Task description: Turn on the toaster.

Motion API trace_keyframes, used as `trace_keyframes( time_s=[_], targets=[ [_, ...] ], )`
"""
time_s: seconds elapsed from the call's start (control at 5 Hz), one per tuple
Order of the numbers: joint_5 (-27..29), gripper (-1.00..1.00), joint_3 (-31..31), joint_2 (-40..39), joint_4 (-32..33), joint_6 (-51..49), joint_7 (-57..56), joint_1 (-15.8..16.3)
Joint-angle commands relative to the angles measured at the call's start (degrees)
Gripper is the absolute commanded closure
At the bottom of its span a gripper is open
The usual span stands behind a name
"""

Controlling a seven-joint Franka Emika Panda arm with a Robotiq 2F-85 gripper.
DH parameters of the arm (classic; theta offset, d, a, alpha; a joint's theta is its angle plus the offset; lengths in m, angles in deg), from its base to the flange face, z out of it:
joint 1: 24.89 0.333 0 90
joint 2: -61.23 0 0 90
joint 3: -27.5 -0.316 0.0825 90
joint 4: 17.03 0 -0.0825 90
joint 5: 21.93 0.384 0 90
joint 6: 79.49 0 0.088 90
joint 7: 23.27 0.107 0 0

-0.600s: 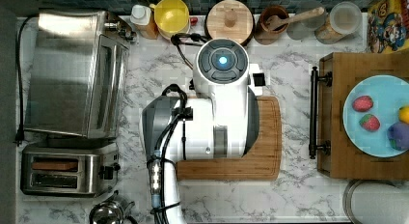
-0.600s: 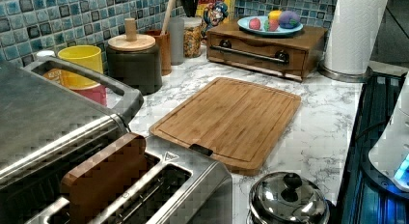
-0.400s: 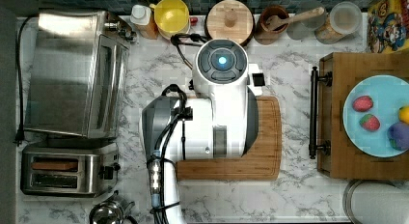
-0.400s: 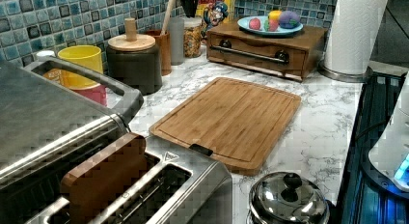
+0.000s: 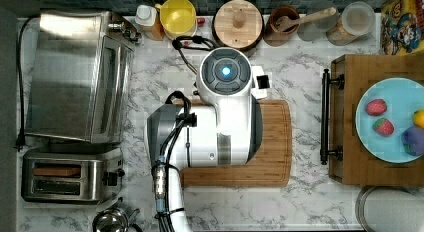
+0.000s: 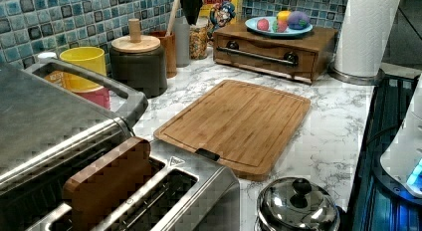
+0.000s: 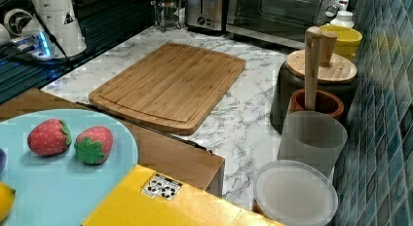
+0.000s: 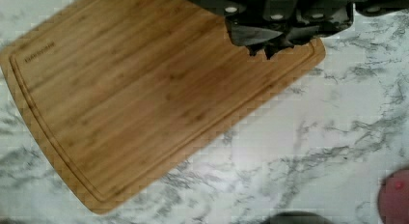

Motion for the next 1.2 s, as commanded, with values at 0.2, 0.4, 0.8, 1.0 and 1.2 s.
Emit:
trace_keyframes(
  time_s=[0.2, 0.4, 0.8, 1.0, 1.2],
  targets=[
    [5.44, 1.00, -6.03, 8.69, 15.65, 4.83, -10.70, 7.02],
    [6.29, 1.00, -7.96, 9.34, 17.38, 4.59, -12.73, 8.25],
    [9.71, 1.00, -12.32, 13.70, 23.39, 4.89, -18.39, 10.27],
    [12.32, 1.00, -13.76, 15.09, 25.01, 4.61, -21.28, 11.17],
    [13.09, 1.00, -14.40, 16.71, 25.69, 3.97, -22.26, 13.56]
  ],
)
